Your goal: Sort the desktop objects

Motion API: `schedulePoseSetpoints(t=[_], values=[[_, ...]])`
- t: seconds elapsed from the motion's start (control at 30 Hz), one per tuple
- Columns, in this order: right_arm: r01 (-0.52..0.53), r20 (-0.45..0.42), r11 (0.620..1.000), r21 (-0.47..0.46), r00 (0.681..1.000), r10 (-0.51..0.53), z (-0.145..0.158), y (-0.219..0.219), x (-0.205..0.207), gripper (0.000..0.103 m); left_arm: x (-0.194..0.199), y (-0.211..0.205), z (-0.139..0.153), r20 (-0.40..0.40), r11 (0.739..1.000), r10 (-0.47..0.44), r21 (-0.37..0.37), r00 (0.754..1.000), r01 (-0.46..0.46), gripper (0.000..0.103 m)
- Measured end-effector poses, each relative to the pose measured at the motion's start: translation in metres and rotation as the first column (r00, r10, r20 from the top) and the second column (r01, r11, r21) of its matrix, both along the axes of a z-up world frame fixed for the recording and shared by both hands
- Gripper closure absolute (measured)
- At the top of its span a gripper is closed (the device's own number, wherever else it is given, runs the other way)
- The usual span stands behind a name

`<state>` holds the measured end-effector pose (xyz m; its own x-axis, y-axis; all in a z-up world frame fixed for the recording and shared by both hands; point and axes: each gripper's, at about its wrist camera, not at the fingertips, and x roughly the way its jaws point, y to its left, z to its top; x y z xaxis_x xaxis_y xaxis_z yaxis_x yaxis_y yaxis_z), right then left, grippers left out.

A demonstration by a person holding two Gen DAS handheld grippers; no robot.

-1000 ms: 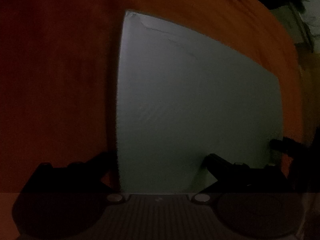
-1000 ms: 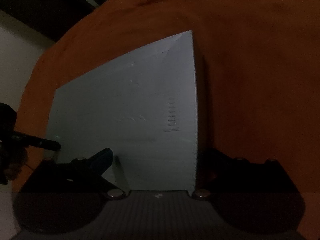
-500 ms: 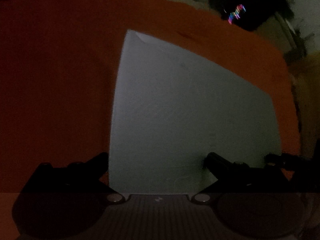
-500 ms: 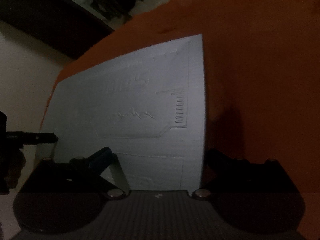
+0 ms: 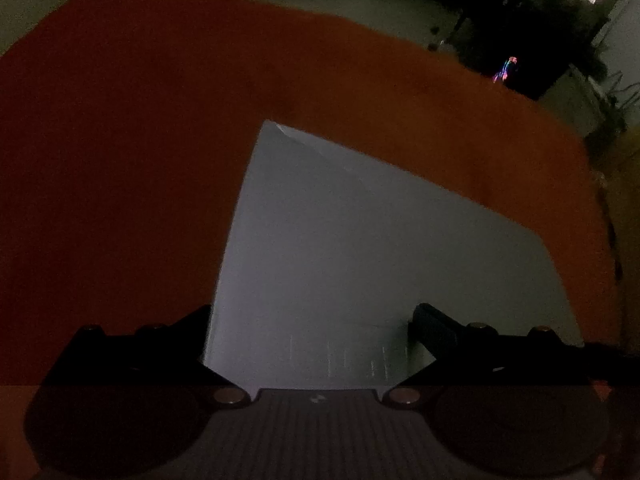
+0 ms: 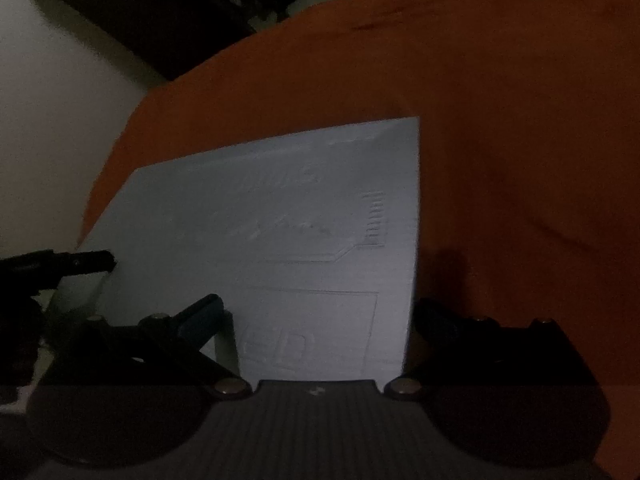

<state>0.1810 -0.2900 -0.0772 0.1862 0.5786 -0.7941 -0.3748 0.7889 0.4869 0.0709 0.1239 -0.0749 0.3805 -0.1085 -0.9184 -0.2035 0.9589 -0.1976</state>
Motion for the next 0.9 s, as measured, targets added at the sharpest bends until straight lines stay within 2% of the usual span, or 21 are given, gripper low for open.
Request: schedulePoseSetpoints(t=[0.13, 0.23, 0.33, 0.43, 0.53, 0.57, 0.63, 0.7, 0.77, 0.8, 0.83, 0.9], values=[[0.003, 0.069, 0.999, -0.049, 0.998, 0.0, -0.001, -0.002, -0.05, 0.0, -0.045, -0.027, 0.003, 0.036, 0.996, -0.021, 0.087, 0.999, 0.018, 0.0], [0.002, 0.071, 0.996, -0.084, 0.997, 0.004, -0.011, 0.013, -0.068, 0.0, -0.06, -0.034, 0.001, 0.04, 0.989, -0.029, 0.143, 0.999, 0.023, 0.0], [-0.006, 0.104, 0.992, -0.127, 0.994, 0.019, -0.02, 0.019, -0.087, 0.0, -0.055, -0.051, -0.014, 0.046, 0.986, -0.034, 0.163, 0.998, 0.026, 0.0], [0.025, 0.19, 0.99, -0.137, 0.982, 0.002, -0.025, 0.024, -0.1, 0.0, -0.067, -0.049, -0.019, 0.124, 0.985, -0.047, 0.171, 0.991, 0.025, 0.0], [0.066, 0.19, 0.99, -0.125, 0.981, -0.041, -0.019, 0.024, -0.106, 0.0, -0.071, -0.048, -0.017, 0.112, 0.986, -0.021, 0.165, 0.994, 0.003, 0.0], [0.077, 0.191, 0.99, -0.121, 0.98, -0.053, -0.016, 0.023, -0.108, 0.0, -0.069, -0.052, -0.015, 0.107, 0.982, -0.019, 0.191, 0.994, -0.002, 0.0], [0.08, 0.216, 0.99, -0.116, 0.975, -0.054, -0.011, 0.027, -0.109, 0.0, -0.065, -0.057, -0.011, 0.13, 0.956, -0.043, 0.295, 0.991, 0.003, 0.0], [0.058, 0.253, 0.988, -0.142, 0.967, -0.02, -0.01, 0.036, -0.113, 0.0, -0.058, -0.06, -0.014, 0.092, 0.932, -0.078, 0.36, 0.993, 0.04, 0.0], [0.057, 0.277, 0.984, -0.167, 0.961, -0.008, -0.01, 0.039, -0.115, 0.0, -0.054, -0.053, -0.024, 0.021, 0.93, -0.055, 0.364, 0.998, 0.044, 0.0], [0.063, 0.287, 0.982, -0.177, 0.958, -0.01, -0.012, 0.041, -0.117, 0.0, -0.05, -0.047, -0.028, 0.003, 0.943, -0.037, 0.331, 0.999, 0.034, 0.0], [0.067, 0.302, 0.981, -0.185, 0.953, -0.008, -0.014, 0.049, -0.119, 0.0, -0.047, -0.042, -0.033, -0.006, 0.959, -0.016, 0.283, 1.0, 0.017, 0.0], [0.074, 0.334, 0.976, -0.204, 0.943, -0.002, -0.019, 0.057, -0.131, 0.0, -0.056, -0.036, -0.033, 0.01, 0.966, -0.006, 0.258, 1.0, 0.004, 0.0]])
